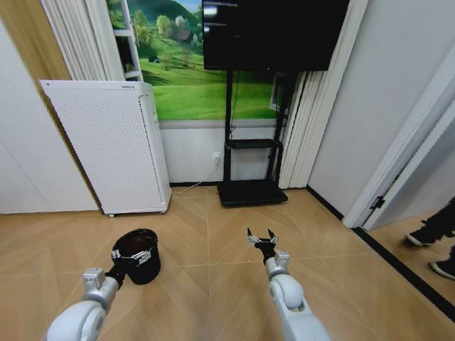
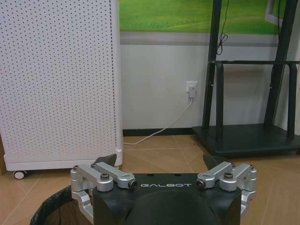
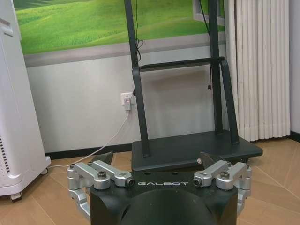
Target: Pick up the trash bin and place the garbage on the floor into it.
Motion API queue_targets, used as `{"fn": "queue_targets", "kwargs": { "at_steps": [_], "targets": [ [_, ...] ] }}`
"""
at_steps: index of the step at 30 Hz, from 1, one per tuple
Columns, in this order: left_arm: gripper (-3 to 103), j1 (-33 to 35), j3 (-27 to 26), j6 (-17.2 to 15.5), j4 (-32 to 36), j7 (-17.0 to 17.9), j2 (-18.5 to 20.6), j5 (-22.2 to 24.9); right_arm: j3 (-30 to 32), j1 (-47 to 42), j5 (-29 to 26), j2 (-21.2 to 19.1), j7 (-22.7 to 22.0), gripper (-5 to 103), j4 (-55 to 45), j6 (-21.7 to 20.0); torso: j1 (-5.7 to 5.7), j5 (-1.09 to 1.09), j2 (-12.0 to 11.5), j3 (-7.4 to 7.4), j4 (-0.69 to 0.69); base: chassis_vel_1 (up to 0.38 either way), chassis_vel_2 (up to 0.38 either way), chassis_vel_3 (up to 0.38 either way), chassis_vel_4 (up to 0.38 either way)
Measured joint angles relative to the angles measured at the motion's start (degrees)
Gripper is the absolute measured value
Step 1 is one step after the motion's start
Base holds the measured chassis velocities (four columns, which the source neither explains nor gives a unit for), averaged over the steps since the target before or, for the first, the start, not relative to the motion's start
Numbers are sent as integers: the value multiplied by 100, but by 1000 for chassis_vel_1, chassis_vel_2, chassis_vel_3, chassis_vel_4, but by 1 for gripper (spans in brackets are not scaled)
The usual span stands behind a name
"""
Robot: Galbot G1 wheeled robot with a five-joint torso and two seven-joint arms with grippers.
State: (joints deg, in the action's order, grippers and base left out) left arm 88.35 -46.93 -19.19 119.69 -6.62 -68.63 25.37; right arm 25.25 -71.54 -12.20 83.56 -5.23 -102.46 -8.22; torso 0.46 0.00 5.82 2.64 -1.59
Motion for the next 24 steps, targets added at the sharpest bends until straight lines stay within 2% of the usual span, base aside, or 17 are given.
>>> {"fn": "queue_targets", "kwargs": {
  "at_steps": [6,24],
  "targets": [
    [100,-63,64,-67,0,118,-130,-72,98,-52,9,-27,2,100,-37,-11,24,0,121,94,-1,0,0,0,0],
    [100,-28,42,-60,69,127,-254,-218,124,-189,-12,-24,-20,100,-176,-35,117,0,528,409,0,0,0,0,0]
  ]
}}
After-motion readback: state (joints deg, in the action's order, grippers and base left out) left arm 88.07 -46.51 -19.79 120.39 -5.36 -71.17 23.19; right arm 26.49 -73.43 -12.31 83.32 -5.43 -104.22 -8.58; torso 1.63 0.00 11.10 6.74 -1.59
